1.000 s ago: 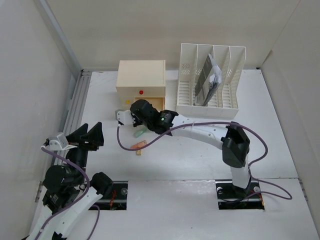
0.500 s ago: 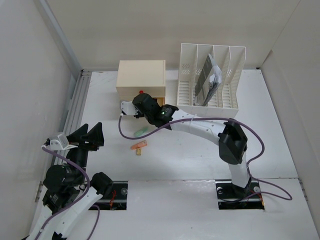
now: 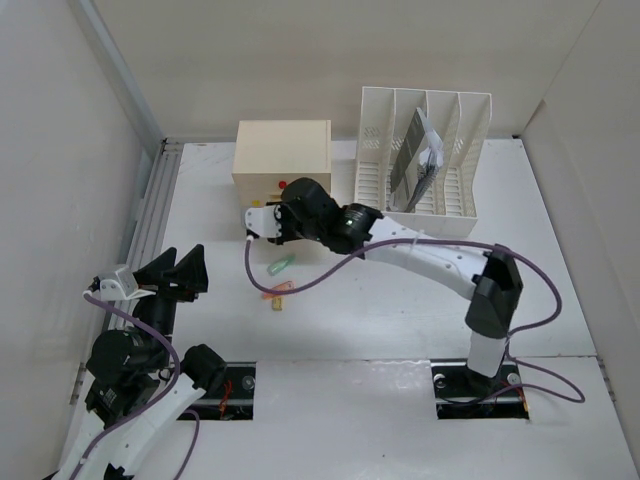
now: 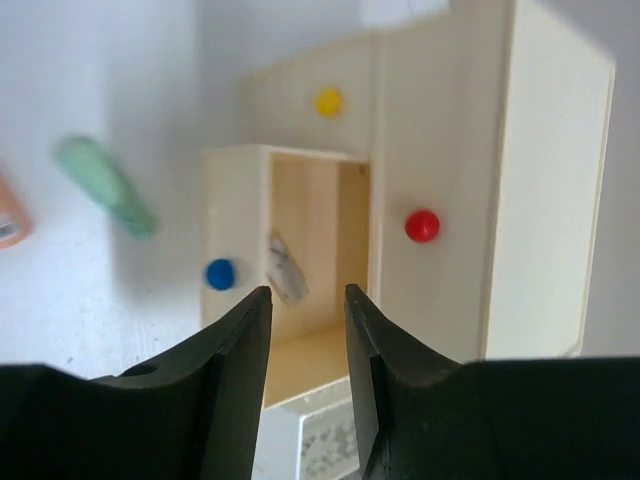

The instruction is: Organize the desk

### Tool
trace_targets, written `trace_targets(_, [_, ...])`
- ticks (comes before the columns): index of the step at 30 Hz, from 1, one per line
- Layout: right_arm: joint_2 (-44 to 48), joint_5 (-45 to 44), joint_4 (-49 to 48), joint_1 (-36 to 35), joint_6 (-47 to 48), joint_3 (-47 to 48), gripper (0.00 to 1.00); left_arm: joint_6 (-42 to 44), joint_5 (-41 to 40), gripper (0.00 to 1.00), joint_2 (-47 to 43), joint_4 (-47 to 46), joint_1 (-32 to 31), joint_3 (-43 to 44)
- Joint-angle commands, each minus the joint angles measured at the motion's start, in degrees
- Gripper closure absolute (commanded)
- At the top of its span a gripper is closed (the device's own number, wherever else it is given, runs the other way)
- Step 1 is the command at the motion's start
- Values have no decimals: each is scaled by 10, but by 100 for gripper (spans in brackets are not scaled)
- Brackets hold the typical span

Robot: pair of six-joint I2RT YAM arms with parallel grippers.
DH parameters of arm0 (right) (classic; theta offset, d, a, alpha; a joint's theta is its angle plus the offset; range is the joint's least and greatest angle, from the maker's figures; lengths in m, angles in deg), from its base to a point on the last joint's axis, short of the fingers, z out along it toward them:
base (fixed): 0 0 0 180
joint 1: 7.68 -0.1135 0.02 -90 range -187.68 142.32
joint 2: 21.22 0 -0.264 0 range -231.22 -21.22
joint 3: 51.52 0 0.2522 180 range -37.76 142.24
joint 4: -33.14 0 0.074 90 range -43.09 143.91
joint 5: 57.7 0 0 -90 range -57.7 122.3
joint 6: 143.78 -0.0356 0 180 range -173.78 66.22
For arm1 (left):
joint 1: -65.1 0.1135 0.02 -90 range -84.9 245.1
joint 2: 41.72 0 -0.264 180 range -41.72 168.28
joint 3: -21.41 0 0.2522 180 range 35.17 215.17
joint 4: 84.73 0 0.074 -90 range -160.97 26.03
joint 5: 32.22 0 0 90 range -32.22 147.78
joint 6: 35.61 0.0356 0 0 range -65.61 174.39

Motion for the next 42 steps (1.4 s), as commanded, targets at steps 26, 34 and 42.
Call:
trace_targets(26, [-116,394,198,-53,297,15,66,5,-4,39,-41,-14,1,0])
trace_targets(34, [-146,350,204,-70,329,15,56,5,-4,39,-41,-14,1,0])
trace_targets(42, [-171,325,209,-70,351,31,53,5,-9,38,-41,-14,1,0])
